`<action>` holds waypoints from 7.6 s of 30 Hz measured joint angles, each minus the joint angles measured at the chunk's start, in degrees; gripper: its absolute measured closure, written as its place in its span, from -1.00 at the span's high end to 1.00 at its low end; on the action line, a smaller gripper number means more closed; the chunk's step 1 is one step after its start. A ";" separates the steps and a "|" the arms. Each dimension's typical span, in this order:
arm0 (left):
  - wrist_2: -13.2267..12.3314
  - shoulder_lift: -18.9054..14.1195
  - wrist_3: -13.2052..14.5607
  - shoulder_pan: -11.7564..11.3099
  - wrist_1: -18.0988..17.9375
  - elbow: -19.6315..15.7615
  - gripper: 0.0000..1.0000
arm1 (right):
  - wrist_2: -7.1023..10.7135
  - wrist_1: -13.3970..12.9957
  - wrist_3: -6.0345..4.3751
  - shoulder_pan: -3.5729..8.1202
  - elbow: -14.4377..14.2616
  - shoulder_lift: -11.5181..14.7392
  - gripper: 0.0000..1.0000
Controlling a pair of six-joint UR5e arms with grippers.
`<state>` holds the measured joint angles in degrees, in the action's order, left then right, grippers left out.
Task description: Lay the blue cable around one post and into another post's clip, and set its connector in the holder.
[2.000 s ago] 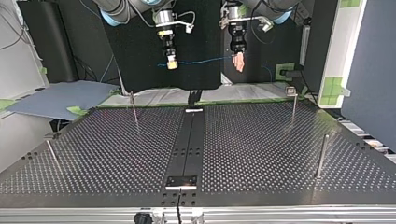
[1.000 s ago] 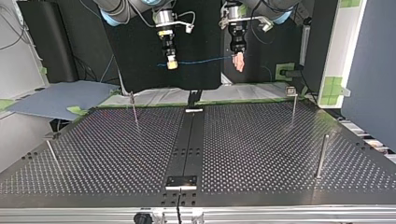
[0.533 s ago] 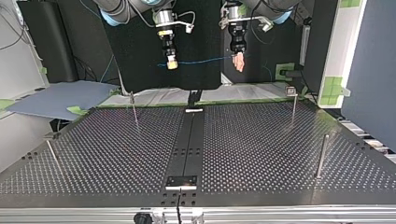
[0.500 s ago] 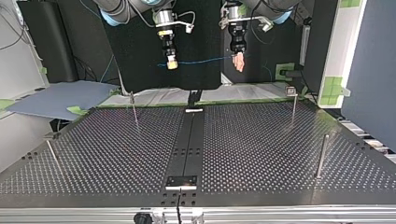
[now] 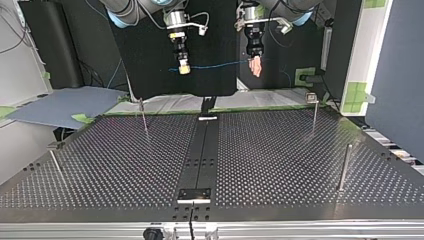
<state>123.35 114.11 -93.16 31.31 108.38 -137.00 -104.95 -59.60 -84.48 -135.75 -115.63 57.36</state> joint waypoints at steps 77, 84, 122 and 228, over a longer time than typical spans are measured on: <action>0.00 0.00 0.00 0.00 0.00 0.00 1.00 | 0.00 0.00 0.00 0.00 0.00 0.00 -1.00; 0.00 0.00 0.00 0.00 0.00 0.00 1.00 | 0.00 0.00 0.00 0.00 0.00 0.00 -1.00; 0.00 0.00 0.00 0.00 0.00 0.00 1.00 | 0.00 0.00 0.00 0.00 0.00 0.00 -1.00; -0.26 1.30 -1.13 0.69 1.31 -5.44 1.00 | -5.36 3.16 -5.33 -5.31 5.45 -5.28 -1.00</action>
<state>123.09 115.41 -94.29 32.00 109.69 -142.43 -110.31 -56.44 -89.81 -141.06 -110.18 52.08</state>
